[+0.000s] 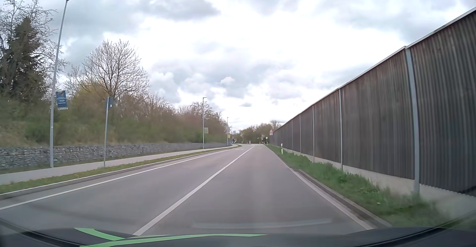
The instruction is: Follow the waypoints while adhering to traffic rules and regulations
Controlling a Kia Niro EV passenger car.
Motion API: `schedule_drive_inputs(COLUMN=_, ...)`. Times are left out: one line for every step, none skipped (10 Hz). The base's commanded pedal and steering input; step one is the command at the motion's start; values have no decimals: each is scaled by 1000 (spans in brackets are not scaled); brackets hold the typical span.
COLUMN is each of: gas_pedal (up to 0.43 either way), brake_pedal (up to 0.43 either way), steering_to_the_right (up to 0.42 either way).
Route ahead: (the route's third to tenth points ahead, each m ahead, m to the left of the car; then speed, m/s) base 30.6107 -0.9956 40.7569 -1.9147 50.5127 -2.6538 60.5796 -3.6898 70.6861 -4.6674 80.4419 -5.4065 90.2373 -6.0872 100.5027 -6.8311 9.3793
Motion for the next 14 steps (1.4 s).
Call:
schedule_drive_inputs(gas_pedal=189, brake_pedal=0, steering_to_the_right=40)
schedule_drive_inputs(gas_pedal=189, brake_pedal=0, steering_to_the_right=39)
schedule_drive_inputs(gas_pedal=189, brake_pedal=0, steering_to_the_right=37)
schedule_drive_inputs(gas_pedal=189, brake_pedal=0, steering_to_the_right=32)
schedule_drive_inputs(gas_pedal=197, brake_pedal=0, steering_to_the_right=26)
schedule_drive_inputs(gas_pedal=197, brake_pedal=0, steering_to_the_right=22)
schedule_drive_inputs(gas_pedal=209, brake_pedal=0, steering_to_the_right=22)
schedule_drive_inputs(gas_pedal=220, brake_pedal=0, steering_to_the_right=21)
schedule_drive_inputs(gas_pedal=220, brake_pedal=0, steering_to_the_right=19)
schedule_drive_inputs(gas_pedal=228, brake_pedal=0, steering_to_the_right=16)
schedule_drive_inputs(gas_pedal=240, brake_pedal=0, steering_to_the_right=13)
schedule_drive_inputs(gas_pedal=240, brake_pedal=0, steering_to_the_right=11)
schedule_drive_inputs(gas_pedal=240, brake_pedal=0, steering_to_the_right=8)
schedule_drive_inputs(gas_pedal=240, brake_pedal=0, steering_to_the_right=6)
